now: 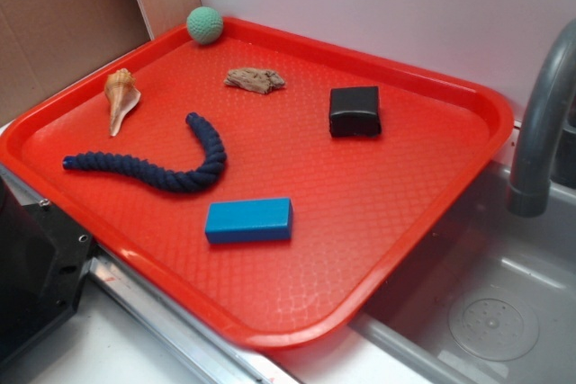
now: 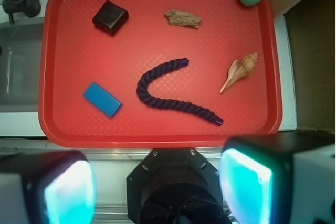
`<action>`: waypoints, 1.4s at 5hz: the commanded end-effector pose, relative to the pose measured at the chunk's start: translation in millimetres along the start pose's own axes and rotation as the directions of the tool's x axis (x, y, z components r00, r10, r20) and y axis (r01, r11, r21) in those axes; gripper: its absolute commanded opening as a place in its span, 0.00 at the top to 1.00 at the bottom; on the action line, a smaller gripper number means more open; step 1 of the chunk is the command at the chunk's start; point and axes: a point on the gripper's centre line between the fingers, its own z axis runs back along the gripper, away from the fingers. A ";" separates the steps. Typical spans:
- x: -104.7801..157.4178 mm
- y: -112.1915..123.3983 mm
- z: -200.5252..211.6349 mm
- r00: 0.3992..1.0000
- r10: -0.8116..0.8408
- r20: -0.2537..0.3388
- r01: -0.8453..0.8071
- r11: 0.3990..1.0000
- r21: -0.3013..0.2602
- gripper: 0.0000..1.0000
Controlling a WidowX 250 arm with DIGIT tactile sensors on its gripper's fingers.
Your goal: Grab the wood chip.
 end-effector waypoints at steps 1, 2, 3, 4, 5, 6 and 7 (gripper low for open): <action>0.0 0.0 0.0 1.000 0.000 0.000 0.000 1.000 0.000 0.00; 46.6 -0.1 -4.4 1.000 0.025 -0.008 -0.025 1.000 -0.001 0.00; 87.6 -3.8 -19.6 0.999 0.027 -0.036 -0.026 0.999 0.023 0.00; 132.9 5.7 -43.8 0.974 -0.220 -0.056 0.220 0.975 -0.007 0.00; 154.4 36.1 -60.3 0.887 -0.456 -0.073 0.456 0.890 -0.010 0.00; 156.0 36.3 -70.3 0.745 -0.662 -0.082 0.662 0.749 -0.026 0.00; 147.6 23.2 -75.6 0.559 -0.826 -0.071 0.825 0.563 -0.059 0.00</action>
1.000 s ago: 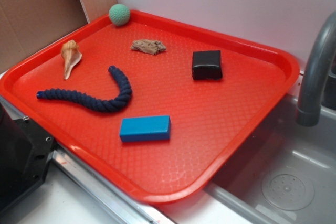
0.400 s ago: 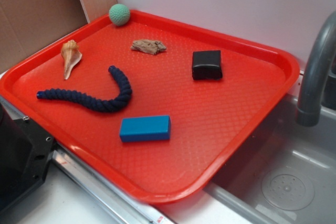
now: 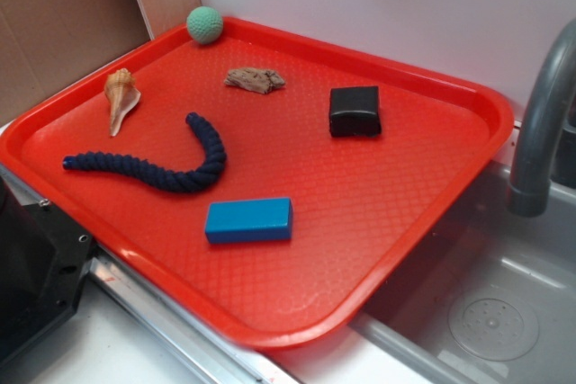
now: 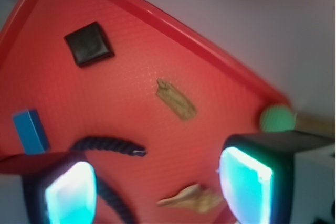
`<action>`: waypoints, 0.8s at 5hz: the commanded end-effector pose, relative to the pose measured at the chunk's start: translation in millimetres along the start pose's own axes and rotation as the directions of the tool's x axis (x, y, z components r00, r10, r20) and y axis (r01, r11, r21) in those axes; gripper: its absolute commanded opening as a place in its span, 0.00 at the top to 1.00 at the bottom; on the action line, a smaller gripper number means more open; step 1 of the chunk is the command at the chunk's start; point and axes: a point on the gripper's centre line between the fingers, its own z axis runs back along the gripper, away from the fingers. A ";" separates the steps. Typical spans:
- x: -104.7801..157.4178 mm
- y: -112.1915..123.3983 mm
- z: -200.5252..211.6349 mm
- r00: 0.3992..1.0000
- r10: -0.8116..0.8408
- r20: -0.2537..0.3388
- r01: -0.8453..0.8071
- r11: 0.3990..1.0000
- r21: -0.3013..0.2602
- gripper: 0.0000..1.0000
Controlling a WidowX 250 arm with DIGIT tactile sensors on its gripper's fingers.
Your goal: Grab the wood chip.
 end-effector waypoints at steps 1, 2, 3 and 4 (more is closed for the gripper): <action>2.7 -47.7 -13.6 0.881 -0.472 -0.035 0.471 0.882 -0.030 0.00; -10.4 -62.1 -25.2 0.867 -0.493 -0.075 0.496 0.868 0.027 0.00; -10.4 -62.1 -25.2 0.867 -0.493 -0.075 0.496 0.868 0.027 0.00; -10.4 -62.1 -25.2 0.867 -0.493 -0.075 0.496 0.868 0.027 0.00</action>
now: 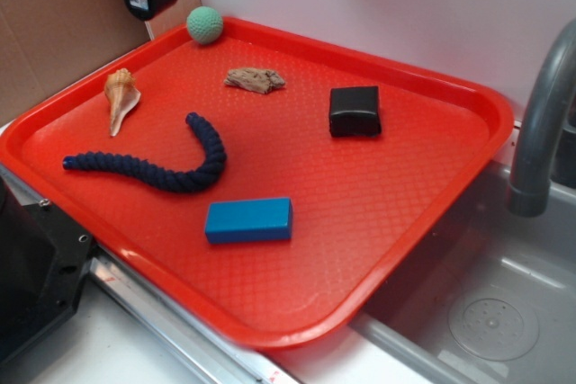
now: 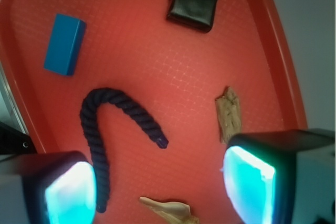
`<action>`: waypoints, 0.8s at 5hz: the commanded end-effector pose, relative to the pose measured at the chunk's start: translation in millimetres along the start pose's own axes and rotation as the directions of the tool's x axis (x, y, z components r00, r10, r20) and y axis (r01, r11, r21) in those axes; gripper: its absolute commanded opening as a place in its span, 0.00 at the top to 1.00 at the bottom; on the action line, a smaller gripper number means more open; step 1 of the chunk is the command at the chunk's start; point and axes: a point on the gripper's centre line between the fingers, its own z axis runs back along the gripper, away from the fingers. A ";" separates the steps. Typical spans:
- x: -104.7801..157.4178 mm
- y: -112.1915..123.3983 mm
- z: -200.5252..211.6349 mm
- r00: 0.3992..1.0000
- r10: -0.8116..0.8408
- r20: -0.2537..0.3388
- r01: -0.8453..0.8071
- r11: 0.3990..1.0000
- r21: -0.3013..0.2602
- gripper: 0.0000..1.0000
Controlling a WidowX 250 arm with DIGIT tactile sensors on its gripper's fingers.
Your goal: Grab the wood chip.
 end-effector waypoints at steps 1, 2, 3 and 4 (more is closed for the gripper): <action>3.0 20.6 5.2 0.999 0.039 0.020 -0.041 0.994 0.096 0.00; -6.0 59.9 15.5 0.984 0.162 0.079 -0.173 0.973 0.156 0.00; -12.1 79.9 6.8 0.982 0.174 0.077 -0.184 0.972 0.144 0.00; -27.6 77.7 -28.7 0.995 0.097 0.037 -0.100 0.991 0.090 0.00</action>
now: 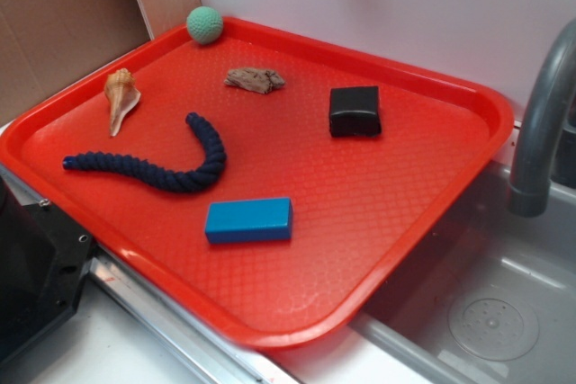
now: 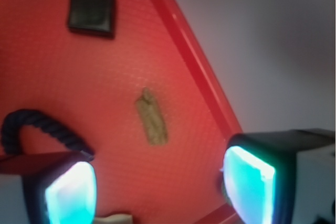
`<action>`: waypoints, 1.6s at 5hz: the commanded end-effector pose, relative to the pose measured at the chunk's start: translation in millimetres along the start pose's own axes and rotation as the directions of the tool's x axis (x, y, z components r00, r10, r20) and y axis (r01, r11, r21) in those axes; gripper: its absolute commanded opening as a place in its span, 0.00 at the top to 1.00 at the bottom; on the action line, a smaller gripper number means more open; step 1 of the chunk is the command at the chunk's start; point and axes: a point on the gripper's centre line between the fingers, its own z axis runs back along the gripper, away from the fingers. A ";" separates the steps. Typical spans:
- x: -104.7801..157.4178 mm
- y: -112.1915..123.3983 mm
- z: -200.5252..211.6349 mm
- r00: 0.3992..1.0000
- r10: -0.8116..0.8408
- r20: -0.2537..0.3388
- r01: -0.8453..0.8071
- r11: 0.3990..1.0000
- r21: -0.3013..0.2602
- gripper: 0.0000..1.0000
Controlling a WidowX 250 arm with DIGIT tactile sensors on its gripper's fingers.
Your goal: Grab the wood chip.
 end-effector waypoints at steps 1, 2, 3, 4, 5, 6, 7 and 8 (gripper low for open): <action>-24.5 -2.9 -53.3 0.998 -0.051 -0.046 0.050 0.999 -0.020 0.00; -23.2 0.2 -81.5 0.998 -0.010 -0.065 0.009 1.000 -0.016 0.00; -13.4 3.3 -99.0 0.997 -0.001 -0.071 -0.001 1.000 -0.024 0.00; 0.9 7.3 -98.5 0.999 0.021 -0.038 -0.022 0.999 -0.044 0.00; 20.3 5.3 -92.6 0.999 0.032 0.010 -0.032 0.996 -0.081 0.00; 28.4 1.7 -93.7 0.999 0.031 0.020 -0.029 0.994 -0.104 0.00; 22.4 -8.1 -108.8 0.999 0.023 -0.027 -0.027 0.989 -0.144 0.00; 5.3 -11.6 -128.2 0.995 0.016 -0.099 -0.031 0.988 -0.153 0.00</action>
